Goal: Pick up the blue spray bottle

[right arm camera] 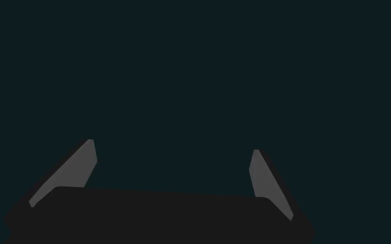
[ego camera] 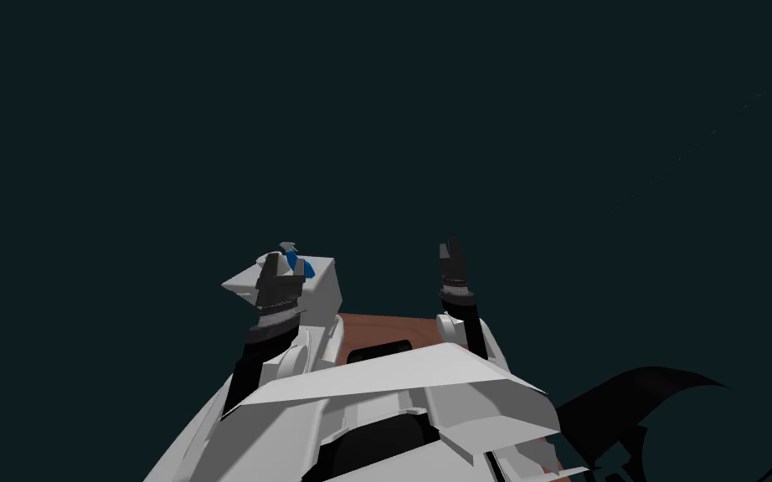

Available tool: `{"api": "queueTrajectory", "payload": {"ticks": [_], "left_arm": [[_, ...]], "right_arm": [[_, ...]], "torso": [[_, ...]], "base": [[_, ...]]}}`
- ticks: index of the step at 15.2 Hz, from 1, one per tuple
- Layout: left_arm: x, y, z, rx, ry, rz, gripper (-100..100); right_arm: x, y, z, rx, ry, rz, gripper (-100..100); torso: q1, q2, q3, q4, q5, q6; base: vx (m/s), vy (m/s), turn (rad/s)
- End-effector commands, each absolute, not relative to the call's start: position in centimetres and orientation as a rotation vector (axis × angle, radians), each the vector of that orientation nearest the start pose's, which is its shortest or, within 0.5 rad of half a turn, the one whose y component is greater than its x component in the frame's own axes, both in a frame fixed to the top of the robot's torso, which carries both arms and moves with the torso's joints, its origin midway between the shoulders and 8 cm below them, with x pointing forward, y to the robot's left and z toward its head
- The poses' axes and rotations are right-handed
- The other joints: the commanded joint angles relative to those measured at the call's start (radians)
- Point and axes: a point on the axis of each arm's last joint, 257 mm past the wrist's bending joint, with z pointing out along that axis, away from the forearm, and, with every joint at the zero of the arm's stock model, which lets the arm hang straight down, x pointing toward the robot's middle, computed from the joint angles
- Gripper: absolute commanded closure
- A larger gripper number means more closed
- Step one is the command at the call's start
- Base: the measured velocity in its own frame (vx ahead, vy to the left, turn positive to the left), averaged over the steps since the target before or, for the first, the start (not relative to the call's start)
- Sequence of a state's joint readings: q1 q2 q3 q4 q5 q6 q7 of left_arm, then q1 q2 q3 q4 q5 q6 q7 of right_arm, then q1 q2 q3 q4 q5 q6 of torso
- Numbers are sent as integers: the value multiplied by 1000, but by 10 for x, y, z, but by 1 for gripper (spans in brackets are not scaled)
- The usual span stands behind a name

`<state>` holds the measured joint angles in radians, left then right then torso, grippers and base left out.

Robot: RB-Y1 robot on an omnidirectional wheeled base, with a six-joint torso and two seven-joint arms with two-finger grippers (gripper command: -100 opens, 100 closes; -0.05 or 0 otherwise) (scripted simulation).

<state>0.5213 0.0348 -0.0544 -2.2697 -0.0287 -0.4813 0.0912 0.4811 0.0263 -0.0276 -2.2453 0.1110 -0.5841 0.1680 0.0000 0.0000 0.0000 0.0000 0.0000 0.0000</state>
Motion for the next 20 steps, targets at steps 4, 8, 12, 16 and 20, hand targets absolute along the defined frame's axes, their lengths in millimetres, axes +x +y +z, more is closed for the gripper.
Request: {"api": "queueTrajectory", "payload": {"ticks": [4, 8, 12, 16, 20], "left_arm": [[379, 255, -24, -727, 791, -1356, -100], [401, 256, -51, -749, 883, -1307, -100], [426, 259, -83, -771, 993, -1237, -100], [454, 268, -119, -793, 1116, -1143, -100], [480, 279, -141, -780, 1216, -1046, -100]], "right_arm": [[338, -272, 30, 488, 646, 1071, 0], [338, -272, 30, 488, 646, 1071, 0], [338, -272, 30, 488, 646, 1071, 0], [338, -272, 30, 488, 646, 1071, 0], [338, -272, 30, 488, 646, 1071, 0]], "torso": [[-4, 1, 1, 0, -1, 0], [-6, 2, 1, 0, -1, 0], [-5, 2, 1, 0, -1, 0], [-7, 2, 1, 0, -1, 0], [-5, 1, 0, 0, -1, 0]], "base": [[-24, -56, 29], [-26, -75, 20], [-34, -73, 25], [-29, -92, 26], [-18, -72, 20]]}}
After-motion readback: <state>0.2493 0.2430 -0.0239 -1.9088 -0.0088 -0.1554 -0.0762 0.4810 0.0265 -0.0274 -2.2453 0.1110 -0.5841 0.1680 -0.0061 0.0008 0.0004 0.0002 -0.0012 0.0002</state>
